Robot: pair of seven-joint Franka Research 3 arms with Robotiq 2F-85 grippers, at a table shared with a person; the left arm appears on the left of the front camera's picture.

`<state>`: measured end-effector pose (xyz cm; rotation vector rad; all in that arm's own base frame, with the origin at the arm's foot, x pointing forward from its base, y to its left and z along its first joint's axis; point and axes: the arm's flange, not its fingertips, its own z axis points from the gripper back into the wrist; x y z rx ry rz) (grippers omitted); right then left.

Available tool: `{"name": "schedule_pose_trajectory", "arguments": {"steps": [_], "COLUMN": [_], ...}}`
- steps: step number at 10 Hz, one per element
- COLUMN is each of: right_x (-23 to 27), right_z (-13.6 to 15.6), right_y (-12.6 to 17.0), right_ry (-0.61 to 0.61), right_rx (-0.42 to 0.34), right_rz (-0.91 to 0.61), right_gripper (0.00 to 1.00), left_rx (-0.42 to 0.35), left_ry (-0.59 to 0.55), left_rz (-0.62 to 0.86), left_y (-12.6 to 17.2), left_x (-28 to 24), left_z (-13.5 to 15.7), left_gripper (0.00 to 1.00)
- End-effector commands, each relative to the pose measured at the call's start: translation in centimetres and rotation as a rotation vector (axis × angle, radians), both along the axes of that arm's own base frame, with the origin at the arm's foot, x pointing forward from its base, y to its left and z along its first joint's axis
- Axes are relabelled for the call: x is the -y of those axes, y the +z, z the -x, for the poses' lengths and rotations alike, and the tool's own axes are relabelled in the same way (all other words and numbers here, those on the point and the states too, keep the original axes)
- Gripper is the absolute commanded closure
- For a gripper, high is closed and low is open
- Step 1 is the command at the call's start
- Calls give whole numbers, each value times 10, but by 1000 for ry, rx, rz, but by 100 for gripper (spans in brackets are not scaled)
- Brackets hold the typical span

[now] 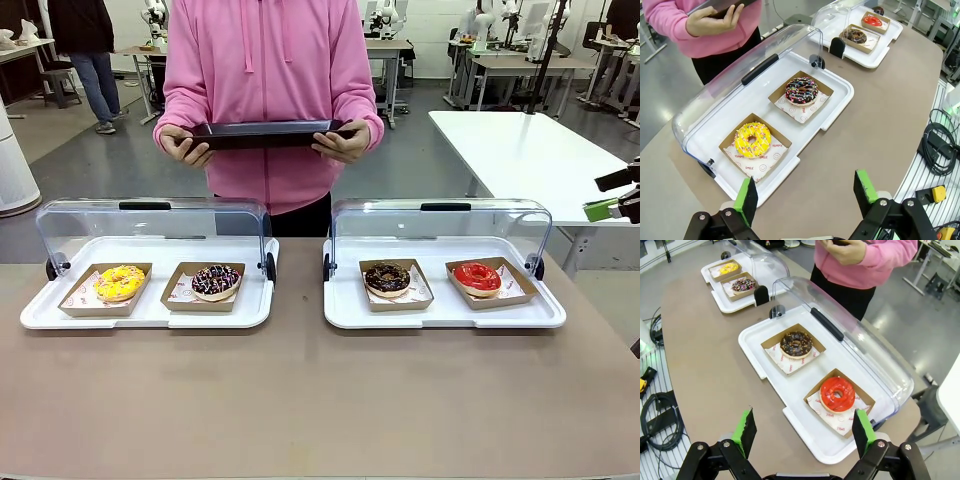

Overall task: Provide the desired donut to the person.
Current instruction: Pick up and lift the Paper togo box containing the Donut pointed at by the person.

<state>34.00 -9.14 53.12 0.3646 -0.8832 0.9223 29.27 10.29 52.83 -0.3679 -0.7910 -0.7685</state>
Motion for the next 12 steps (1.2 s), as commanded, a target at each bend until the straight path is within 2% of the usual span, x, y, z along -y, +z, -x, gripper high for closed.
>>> {"name": "schedule_pose_trajectory", "arguments": {"steps": [1, 12], "right_x": [1, 1], "right_z": [0, 0], "right_y": [0, 0], "right_ry": [5, 5], "right_rx": [1, 1], "right_rz": [-2, -2], "right_gripper": [0, 0], "left_rx": [-2, -2], "left_ry": [2, 2], "left_rz": [11, 11], "left_y": [-1, -1], "left_x": [-1, -1], "left_z": [0, 0], "left_gripper": [0, 0]}}
